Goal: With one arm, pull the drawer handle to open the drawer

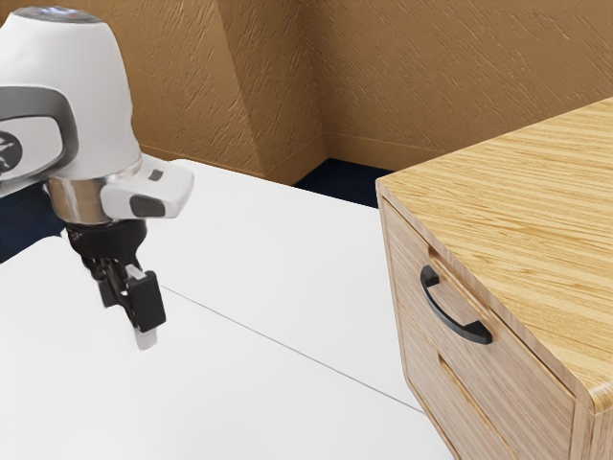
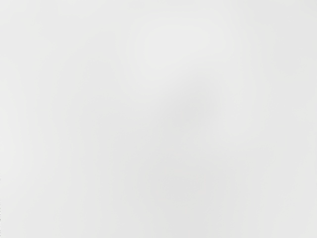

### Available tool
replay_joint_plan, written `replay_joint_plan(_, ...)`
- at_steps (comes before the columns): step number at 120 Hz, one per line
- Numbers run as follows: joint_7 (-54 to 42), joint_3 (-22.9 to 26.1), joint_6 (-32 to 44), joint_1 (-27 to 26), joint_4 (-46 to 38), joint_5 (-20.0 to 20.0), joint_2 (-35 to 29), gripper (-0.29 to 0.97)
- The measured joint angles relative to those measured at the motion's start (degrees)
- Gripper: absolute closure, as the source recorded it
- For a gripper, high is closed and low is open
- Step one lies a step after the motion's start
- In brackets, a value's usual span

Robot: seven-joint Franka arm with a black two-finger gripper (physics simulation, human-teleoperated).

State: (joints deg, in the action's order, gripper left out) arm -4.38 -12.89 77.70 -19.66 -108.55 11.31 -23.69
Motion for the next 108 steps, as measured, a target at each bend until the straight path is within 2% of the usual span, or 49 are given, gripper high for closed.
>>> replay_joint_plan(17, 2.97, 1.10, 8.39, -0.30, -0.67, -0.57, 0.05, 0.00)
replay_joint_plan(36, 19.90, 1.46, 15.21, -8.32, -1.41, -7.02, -0.18, 0.00)
replay_joint_plan(62, 42.33, 1.46, 25.22, -11.72, -4.74, -13.96, -1.26, 0.00)
replay_joint_plan(84, 55.99, 1.53, 32.95, -13.83, -5.47, -15.96, -1.27, 0.00)
replay_joint_plan(108, 66.53, 1.53, 39.97, -16.17, -6.84, -16.50, -0.94, 0.00)
